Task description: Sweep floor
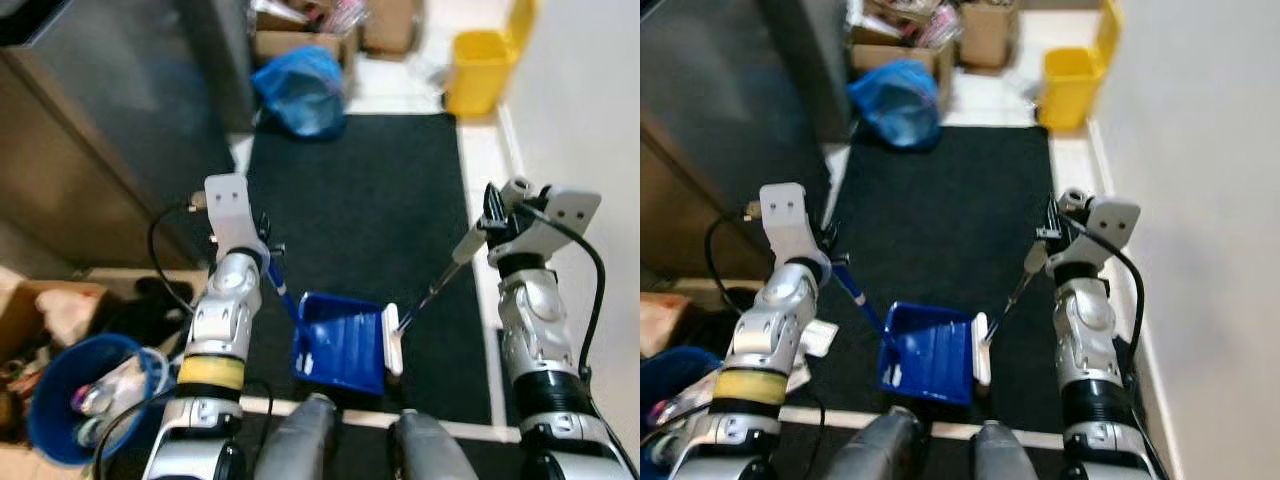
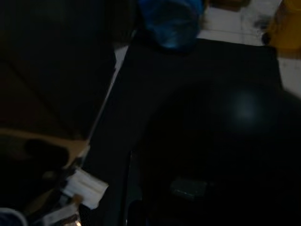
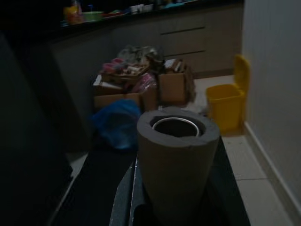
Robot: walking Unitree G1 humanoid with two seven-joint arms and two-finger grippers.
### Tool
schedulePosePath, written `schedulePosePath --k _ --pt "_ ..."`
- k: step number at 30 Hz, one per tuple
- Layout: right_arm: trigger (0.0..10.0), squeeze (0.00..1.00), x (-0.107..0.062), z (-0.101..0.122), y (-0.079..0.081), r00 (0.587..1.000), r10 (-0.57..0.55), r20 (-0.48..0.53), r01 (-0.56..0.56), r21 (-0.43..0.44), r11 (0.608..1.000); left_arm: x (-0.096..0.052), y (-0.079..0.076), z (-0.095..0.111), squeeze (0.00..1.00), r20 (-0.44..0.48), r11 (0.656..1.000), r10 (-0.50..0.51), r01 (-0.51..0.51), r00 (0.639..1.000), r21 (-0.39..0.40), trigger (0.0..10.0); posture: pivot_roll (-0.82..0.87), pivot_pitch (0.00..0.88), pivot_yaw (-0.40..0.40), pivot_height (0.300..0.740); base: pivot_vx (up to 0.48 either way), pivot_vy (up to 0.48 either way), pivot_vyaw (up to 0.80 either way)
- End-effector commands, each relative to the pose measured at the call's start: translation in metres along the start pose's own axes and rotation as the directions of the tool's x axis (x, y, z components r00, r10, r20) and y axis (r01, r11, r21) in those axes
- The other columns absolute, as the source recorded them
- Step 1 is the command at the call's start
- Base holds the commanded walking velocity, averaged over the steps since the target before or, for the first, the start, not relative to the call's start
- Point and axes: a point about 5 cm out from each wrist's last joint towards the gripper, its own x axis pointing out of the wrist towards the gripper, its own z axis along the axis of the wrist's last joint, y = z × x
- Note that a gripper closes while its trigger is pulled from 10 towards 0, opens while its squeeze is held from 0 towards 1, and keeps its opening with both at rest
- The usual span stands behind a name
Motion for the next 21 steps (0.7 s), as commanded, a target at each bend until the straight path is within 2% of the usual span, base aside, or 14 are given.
schedulePosePath --k 1,21 --pt "10.0 0.0 0.0008 0.0029 0.001 1.0 0.002 0.017 -0.003 0.013 1.0 0.0002 0.0007 0.0019 0.0 0.006 1.0 0.004 -0.004 1.0 0.008 10.0 -0.07 0.129 0.034 0.74 0.0 0.0 0.78" --pt "10.0 0.0 0.001 0.0022 0.0023 1.0 0.015 0.013 -0.015 0.015 1.0 0.0002 0.0014 0.0003 0.0 -0.003 1.0 0.01 -0.01 1.0 0.011 10.0 -0.07 0.123 0.031 0.74 0.0 0.0 0.78"
